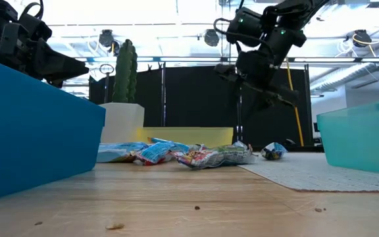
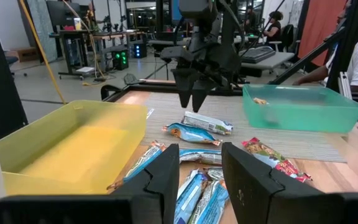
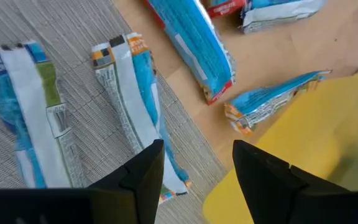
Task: Pick and place Granola Bars by type
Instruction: Put the yellow granola bar into the green bin
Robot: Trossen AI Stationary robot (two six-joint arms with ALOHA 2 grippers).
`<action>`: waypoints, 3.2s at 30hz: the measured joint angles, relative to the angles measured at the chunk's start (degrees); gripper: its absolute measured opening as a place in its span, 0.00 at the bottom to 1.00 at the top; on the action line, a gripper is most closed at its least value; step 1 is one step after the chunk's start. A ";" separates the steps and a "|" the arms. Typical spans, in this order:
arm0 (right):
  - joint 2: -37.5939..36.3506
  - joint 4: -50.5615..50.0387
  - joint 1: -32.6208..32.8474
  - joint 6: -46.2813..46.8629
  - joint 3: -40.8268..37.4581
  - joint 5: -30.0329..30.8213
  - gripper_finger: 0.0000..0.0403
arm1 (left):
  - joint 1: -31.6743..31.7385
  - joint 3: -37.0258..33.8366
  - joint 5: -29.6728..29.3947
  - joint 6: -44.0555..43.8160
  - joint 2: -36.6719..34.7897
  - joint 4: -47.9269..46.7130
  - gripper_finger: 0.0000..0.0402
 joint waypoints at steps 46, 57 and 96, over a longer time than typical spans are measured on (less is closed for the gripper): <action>11.18 1.93 -1.48 0.26 -0.02 -1.07 0.22 | 0.02 -0.01 -0.02 0.00 0.00 0.44 0.31; 11.17 2.09 -1.48 0.29 0.00 -1.09 0.02 | 0.00 -0.01 -0.02 -0.02 0.00 0.44 0.31; -21.57 -2.87 13.82 13.81 4.37 41.98 0.00 | 0.01 -0.01 -0.04 0.00 0.00 0.44 0.31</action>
